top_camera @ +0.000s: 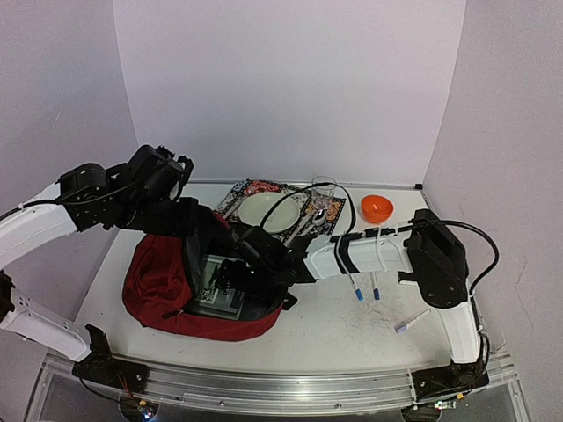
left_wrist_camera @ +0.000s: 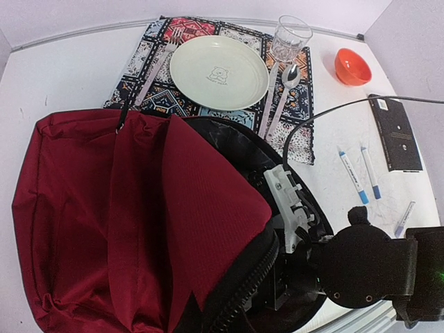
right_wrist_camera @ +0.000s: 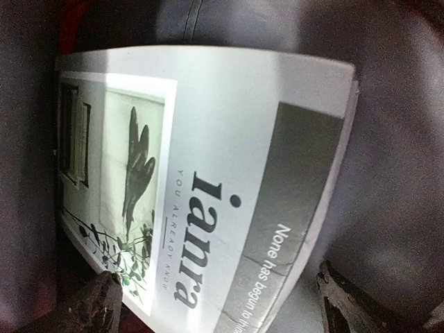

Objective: Pack the student bag
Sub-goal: Place the book in the largest pocket of the bag, then place the largest pocket in the student bag, then move the book to the center of the board.

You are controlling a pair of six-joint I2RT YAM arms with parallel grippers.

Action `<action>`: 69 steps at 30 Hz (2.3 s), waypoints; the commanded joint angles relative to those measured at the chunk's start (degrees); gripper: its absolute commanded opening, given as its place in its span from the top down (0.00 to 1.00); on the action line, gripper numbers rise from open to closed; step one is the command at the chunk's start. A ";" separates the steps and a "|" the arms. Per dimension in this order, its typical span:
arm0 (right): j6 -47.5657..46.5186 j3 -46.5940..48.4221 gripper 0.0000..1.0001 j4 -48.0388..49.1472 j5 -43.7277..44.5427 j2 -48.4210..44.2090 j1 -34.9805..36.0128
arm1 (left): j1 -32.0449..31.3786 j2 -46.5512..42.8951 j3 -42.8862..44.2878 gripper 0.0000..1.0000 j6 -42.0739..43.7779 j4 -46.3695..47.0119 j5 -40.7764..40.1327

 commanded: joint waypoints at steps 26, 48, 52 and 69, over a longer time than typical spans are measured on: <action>-22.54 -25.14 0.02 -10.70 12.17 -38.61 -13.07 | 0.95 7.93 -11.65 0.58 -0.56 5.67 -6.35; -32.87 -34.15 0.02 -16.92 9.19 -41.39 -62.56 | 6.63 20.02 7.65 0.03 6.01 11.71 6.19; -35.65 -29.91 0.02 -16.79 8.59 -34.88 -67.47 | 8.06 20.79 11.38 0.02 6.36 12.99 9.51; -41.44 -21.61 0.02 -16.19 0.04 -15.57 -71.73 | 9.09 16.45 7.45 0.01 3.18 14.80 15.12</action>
